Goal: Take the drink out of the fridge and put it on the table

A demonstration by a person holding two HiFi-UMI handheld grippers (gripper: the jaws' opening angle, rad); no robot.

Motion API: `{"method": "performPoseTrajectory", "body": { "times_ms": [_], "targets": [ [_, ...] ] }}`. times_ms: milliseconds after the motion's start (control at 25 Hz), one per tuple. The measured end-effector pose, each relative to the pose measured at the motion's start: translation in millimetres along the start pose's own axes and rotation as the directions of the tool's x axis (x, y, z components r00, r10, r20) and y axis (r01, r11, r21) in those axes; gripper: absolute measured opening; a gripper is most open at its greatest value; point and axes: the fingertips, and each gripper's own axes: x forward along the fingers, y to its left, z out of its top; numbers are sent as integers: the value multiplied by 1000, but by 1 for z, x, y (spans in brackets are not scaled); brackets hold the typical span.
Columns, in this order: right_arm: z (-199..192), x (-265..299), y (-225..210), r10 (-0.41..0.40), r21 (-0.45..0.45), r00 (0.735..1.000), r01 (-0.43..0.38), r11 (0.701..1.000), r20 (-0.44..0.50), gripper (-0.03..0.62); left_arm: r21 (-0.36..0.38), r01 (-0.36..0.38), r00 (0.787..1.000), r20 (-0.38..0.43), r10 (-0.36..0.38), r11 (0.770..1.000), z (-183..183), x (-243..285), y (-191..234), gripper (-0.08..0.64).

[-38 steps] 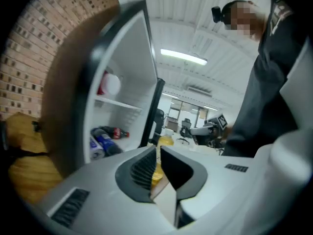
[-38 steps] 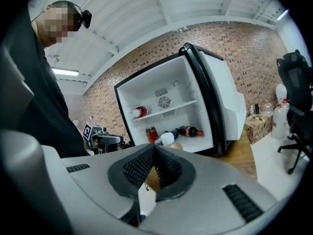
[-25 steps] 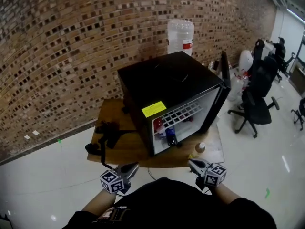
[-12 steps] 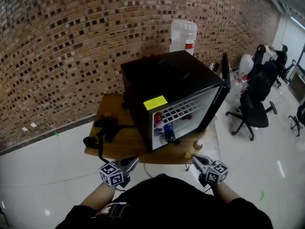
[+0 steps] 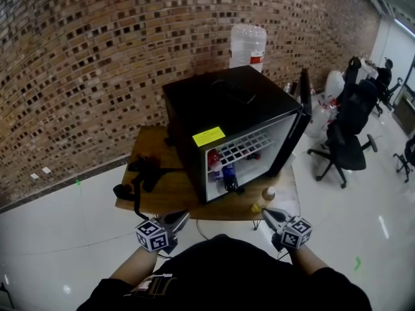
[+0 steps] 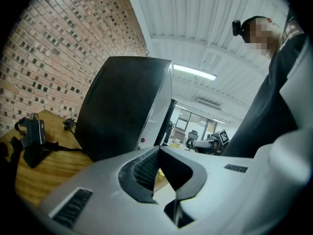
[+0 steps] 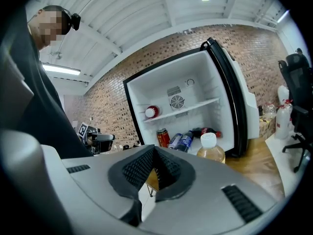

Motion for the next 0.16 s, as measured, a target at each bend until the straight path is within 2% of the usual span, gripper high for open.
{"method": "performPoseTrajectory", "body": {
  "times_ms": [160],
  "targets": [
    [-1,0,0,2,6,1000,-2,1000,12,6,-1,3,1000,0,-3,1000,-2,-1,0,2]
  ]
}}
